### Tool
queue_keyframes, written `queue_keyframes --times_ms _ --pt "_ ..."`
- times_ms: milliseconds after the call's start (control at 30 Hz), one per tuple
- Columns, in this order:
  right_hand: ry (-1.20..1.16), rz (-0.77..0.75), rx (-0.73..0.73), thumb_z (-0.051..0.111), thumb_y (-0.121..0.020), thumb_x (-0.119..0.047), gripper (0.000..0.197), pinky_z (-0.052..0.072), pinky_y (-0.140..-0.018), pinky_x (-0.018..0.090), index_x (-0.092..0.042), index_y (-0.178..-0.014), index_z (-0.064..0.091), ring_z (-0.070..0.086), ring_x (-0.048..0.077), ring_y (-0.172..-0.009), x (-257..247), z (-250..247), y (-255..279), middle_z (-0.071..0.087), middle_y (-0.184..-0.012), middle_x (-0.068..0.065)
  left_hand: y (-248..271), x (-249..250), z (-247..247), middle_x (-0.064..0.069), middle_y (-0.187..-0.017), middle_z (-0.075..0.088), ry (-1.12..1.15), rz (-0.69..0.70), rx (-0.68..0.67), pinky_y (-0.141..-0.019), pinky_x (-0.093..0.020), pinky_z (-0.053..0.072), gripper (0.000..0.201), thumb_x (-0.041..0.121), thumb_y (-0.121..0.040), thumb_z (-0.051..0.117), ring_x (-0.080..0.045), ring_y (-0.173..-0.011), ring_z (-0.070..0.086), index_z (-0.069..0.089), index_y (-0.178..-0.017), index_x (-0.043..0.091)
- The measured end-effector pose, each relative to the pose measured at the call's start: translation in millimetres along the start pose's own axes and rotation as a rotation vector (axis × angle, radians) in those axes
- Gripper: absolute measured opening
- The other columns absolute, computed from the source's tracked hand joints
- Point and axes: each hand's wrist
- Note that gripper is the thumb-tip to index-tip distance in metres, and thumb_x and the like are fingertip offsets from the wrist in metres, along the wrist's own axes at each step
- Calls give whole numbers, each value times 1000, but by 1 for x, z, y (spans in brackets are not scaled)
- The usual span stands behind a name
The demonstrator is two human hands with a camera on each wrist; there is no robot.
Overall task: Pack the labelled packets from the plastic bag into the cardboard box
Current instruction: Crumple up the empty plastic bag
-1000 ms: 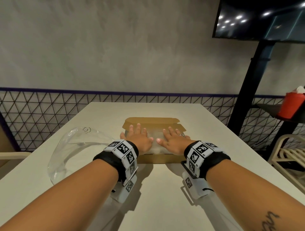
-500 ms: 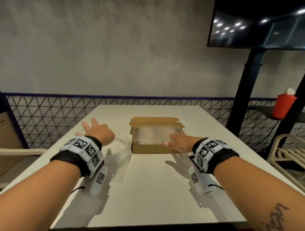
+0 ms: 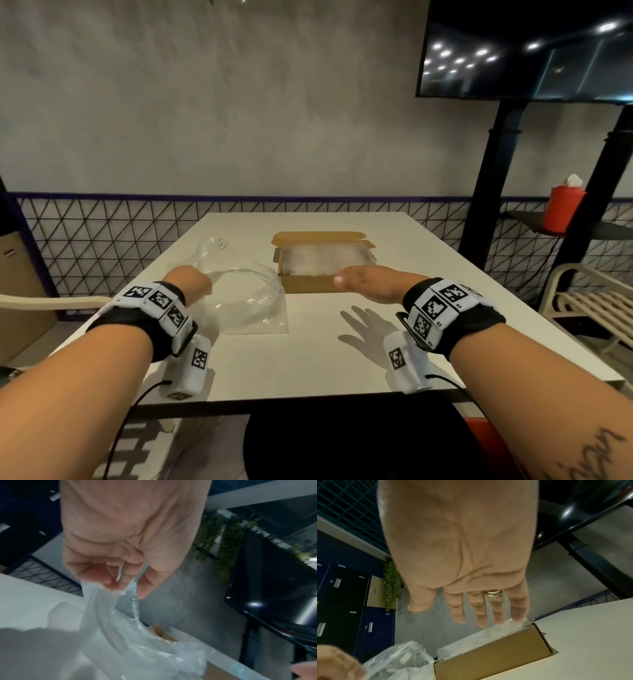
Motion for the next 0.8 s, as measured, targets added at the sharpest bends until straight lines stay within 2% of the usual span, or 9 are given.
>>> queue_keyframes --times_ms 100,167,233,367,433,533,600,700,800 --pt "-21 12 22 29 -99 -45 58 16 -114 31 -13 -147 25 21 20 -142 -4 0 8 24 -155 5 11 15 -5 -18 -102 64 -27 170 234 -73 -35 43 16 12 -89 48 -31 -88 57 58 -81 2" --pt "-64 22 51 34 -98 -45 59 17 -113 31 -14 -147 24 23 21 -141 -8 -1 11 24 -154 6 19 28 -8 -13 -114 62 107 271 349 -83 -35 43 25 9 -85 48 -28 -100 55 65 -104 7" --pt "-131 23 79 40 -96 -43 62 21 -112 31 -15 -148 20 27 22 -140 -12 0 13 28 -153 8 33 42 -11 -9 -124 58 284 356 409 -82 -28 42 42 4 -83 47 -21 -100 53 60 -122 14" --pt "-368 12 112 57 -87 -45 89 30 -111 36 -27 -149 -4 32 26 -137 -16 5 16 33 -149 15 62 64 -18 -4 -128 58 513 581 476 -88 -21 38 46 -3 -83 44 -19 -115 54 61 -123 14" --pt "-484 2 118 64 -83 -44 100 40 -101 38 -34 -147 -13 37 26 -134 -16 7 19 35 -148 12 71 70 -20 -1 -126 58 654 648 458 -89 -16 40 44 -4 -85 45 -11 -108 56 61 -122 13" --pt "-549 -27 143 70 -78 -41 109 47 -90 34 -38 -145 -16 39 26 -131 -17 8 27 26 -152 11 79 77 -20 1 -115 59 873 668 365 -65 -6 46 45 -8 -86 48 0 -75 56 60 -122 16" --pt "-546 -51 244 74 -76 -37 107 47 -94 36 -34 -148 -5 37 27 -133 -18 8 30 20 -154 9 84 80 -20 1 -113 58 963 685 330 -68 -10 51 46 -11 -84 47 -3 -78 59 60 -117 17" --pt "-589 -81 511 76 -74 -30 74 47 -97 46 -23 -137 38 48 26 -123 -17 1 36 45 -136 4 89 81 -22 -2 -113 55 984 664 313 -80 -27 53 42 -11 -83 49 -13 -88 57 51 -112 19" --pt "-581 -107 649 71 -79 -20 39 48 -91 36 -21 -114 54 55 19 -108 -17 -9 46 54 -117 -3 89 78 -22 1 -98 51 958 627 235 -73 -26 50 64 -12 -83 50 -13 -85 53 32 -135 20"
Point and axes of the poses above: each hand's wrist, its own y-axis away from the middle knuckle, its own z-axis out of the palm, x = y × z
